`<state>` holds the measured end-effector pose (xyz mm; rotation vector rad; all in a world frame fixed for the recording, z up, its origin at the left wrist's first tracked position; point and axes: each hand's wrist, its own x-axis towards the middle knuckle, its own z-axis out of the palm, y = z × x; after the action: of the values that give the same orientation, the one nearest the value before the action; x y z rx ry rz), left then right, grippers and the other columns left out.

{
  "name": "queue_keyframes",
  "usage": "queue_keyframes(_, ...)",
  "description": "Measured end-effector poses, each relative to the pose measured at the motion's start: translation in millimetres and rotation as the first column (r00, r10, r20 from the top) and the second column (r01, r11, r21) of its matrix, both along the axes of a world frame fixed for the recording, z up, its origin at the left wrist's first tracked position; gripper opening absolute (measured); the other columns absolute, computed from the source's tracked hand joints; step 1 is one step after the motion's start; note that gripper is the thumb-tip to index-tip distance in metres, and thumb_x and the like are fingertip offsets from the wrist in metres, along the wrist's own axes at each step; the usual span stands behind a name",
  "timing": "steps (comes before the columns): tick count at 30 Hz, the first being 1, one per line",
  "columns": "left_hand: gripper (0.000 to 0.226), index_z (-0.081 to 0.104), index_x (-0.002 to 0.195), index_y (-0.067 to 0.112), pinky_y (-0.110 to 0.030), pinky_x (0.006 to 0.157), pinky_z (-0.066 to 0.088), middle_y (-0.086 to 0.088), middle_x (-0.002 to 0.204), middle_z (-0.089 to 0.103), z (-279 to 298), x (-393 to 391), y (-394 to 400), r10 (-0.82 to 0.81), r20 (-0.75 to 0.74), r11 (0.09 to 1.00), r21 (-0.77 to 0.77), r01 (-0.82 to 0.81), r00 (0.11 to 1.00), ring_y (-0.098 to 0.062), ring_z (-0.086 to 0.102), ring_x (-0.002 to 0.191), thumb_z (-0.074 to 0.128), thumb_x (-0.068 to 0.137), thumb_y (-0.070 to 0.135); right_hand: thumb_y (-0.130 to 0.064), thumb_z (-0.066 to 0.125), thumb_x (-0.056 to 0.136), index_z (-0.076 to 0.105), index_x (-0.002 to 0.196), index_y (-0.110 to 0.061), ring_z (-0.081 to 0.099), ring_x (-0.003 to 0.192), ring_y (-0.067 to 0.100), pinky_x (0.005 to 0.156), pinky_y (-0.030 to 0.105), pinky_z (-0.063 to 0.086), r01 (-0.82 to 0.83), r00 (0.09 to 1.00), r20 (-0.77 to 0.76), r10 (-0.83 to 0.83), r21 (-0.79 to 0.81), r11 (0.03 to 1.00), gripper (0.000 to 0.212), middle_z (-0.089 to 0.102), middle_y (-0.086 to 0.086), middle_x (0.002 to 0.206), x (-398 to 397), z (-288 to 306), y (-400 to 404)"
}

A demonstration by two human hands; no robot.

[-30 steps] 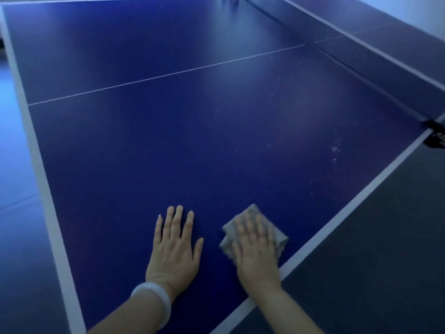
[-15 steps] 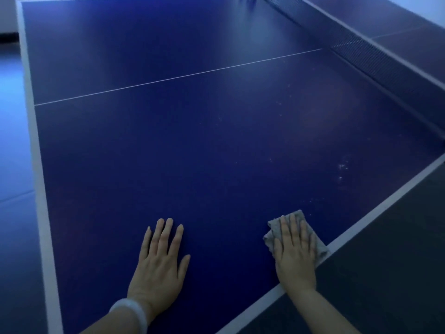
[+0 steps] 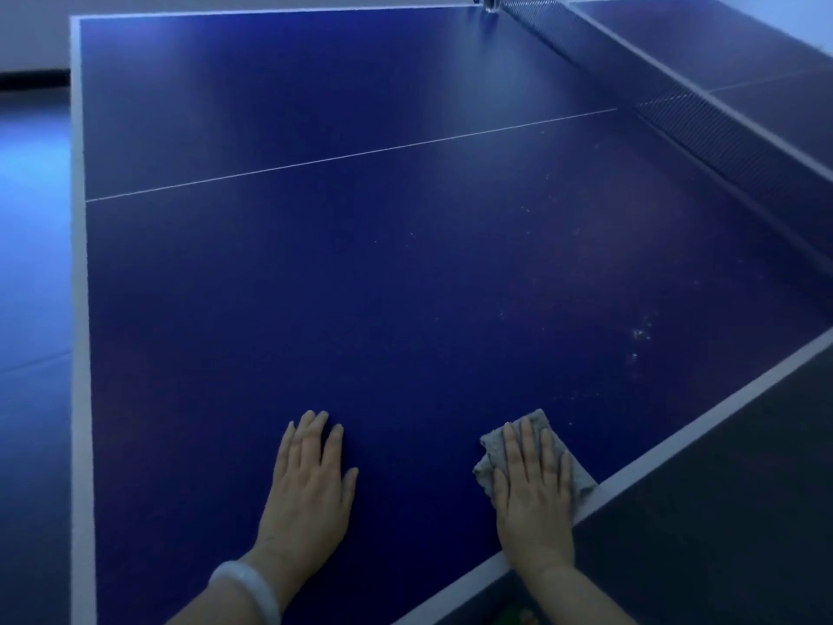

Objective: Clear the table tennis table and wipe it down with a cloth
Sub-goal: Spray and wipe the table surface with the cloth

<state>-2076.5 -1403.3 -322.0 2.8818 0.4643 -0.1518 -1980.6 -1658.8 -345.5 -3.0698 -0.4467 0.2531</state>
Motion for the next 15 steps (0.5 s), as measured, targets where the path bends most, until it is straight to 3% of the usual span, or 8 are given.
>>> queue_keyframes(4, 0.067, 0.049, 0.139, 0.006, -0.048, 0.115, 0.024, -0.019, 0.147, 0.042, 3.9, 30.6, -55.5, 0.050, 0.018, 0.998, -0.046, -0.049, 0.999, -0.033, 0.036, 0.140, 0.018, 0.093, 0.043, -0.041, 0.003, 0.102, 0.024, 0.153, -0.016, 0.009, 0.150, 0.024, 0.115, 0.051, 0.016, -0.151, 0.988, -0.026, 0.151, 0.009, 0.989, 0.060, 0.016, 0.007, 0.162, 10.0, 5.1, -6.1)
queue_keyframes(8, 0.076, 0.030, 0.149, 0.008, -0.051, 0.120, 0.010, -0.024, 0.156, 0.023, -1.2, 62.6, -109.0, 0.241, -0.037, 0.969, -0.054, -0.243, 0.970, -0.037, 0.015, 0.147, 0.007, 0.092, 0.053, -0.040, 0.021, 0.102, 0.022, 0.155, -0.020, 0.008, 0.151, 0.020, 0.115, 0.047, 0.013, -0.409, 0.911, -0.024, 0.411, 0.066, 0.910, 0.056, 0.011, 0.000, 0.164, 34.2, 2.8, -36.1)
queue_keyframes(10, 0.077, 0.027, 0.150, 0.006, -0.055, 0.119, 0.011, -0.026, 0.156, 0.020, -6.0, 72.1, -121.6, 0.305, -0.063, 0.951, -0.030, -0.308, 0.950, -0.039, 0.013, 0.147, 0.007, 0.093, 0.054, -0.038, 0.025, 0.102, 0.019, 0.156, -0.022, 0.008, 0.151, 0.019, 0.116, 0.045, 0.010, -0.511, 0.859, -0.006, 0.512, 0.052, 0.858, 0.057, 0.008, -0.001, 0.164, 57.9, 1.9, -59.2)
queue_keyframes(12, 0.077, 0.029, 0.149, 0.005, -0.056, 0.117, 0.014, -0.027, 0.155, 0.024, -13.4, 75.0, -125.7, 0.338, -0.059, 0.941, 0.004, -0.338, 0.939, -0.040, 0.016, 0.146, 0.003, 0.096, 0.054, -0.038, 0.018, 0.100, 0.015, 0.156, -0.020, 0.005, 0.151, 0.021, 0.117, 0.045, 0.010, -0.450, 0.893, 0.012, 0.450, -0.011, 0.893, 0.058, 0.004, 0.002, 0.164, 87.4, -0.3, -85.9)
queue_keyframes(15, 0.081, 0.019, 0.152, 0.008, -0.053, 0.120, 0.005, -0.023, 0.159, 0.013, -23.7, 75.3, -128.8, 0.355, -0.069, 0.935, 0.057, -0.351, 0.932, -0.036, 0.003, 0.149, -0.009, 0.093, 0.055, -0.045, -0.008, 0.091, -0.009, 0.153, -0.022, -0.018, 0.149, 0.020, 0.122, 0.046, -0.001, -0.143, 0.990, -0.016, 0.143, -0.064, 0.988, 0.066, -0.019, 0.002, 0.161, 125.1, -5.3, -119.6)
